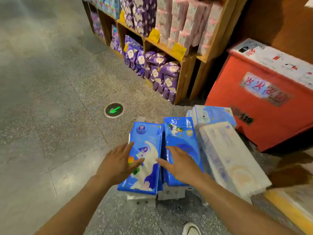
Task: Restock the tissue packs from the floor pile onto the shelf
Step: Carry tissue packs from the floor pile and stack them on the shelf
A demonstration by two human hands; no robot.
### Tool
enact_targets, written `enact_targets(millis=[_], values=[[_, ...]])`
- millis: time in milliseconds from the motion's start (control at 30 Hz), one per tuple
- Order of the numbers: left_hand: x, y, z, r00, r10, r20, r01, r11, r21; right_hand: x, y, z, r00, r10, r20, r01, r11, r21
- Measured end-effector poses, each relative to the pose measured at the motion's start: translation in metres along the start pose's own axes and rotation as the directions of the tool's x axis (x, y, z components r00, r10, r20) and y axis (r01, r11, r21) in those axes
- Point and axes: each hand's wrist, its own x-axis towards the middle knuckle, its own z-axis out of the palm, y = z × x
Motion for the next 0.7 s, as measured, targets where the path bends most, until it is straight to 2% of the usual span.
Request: enact_targets(millis=[100,167,300,400,467,533,700], values=[[0.006,-0.026,0.044,0.998,-0.066,0.000,0.065,0.992,-0.106,0.030,0.006,0.046,0.999,0.027,0.035,-0.030,0.996,0.083],[0.014,-0.038,0.069,0.990,-0.132,0.047,0.139,0.970,-0.199,0.049,0.008,0.073,0.998,0.061,0.032,-0.065,0.987,0.148],[0.032,-0.053,0.109,0.954,-0.242,0.175,0.289,0.897,-0.335,0.081,0.010,0.113,0.969,0.203,-0.143,-0.157,0.947,0.280],[0.043,-0.055,0.131,0.930,-0.294,0.220,0.366,0.791,-0.491,0.098,0.012,0.133,0.935,0.353,-0.035,-0.302,0.843,0.444],[0.046,-0.054,0.139,0.938,-0.302,0.170,0.343,0.747,-0.569,0.101,0.014,0.143,0.916,0.400,0.023,-0.340,0.746,0.573],[0.043,-0.053,0.137,0.949,-0.288,0.130,0.306,0.731,-0.611,0.099,0.013,0.145,0.909,0.416,0.004,-0.316,0.684,0.658],[0.025,-0.042,0.062,0.956,-0.292,0.032,0.236,0.698,-0.676,0.073,-0.033,0.092,0.927,0.357,-0.114,-0.169,0.670,0.723]])
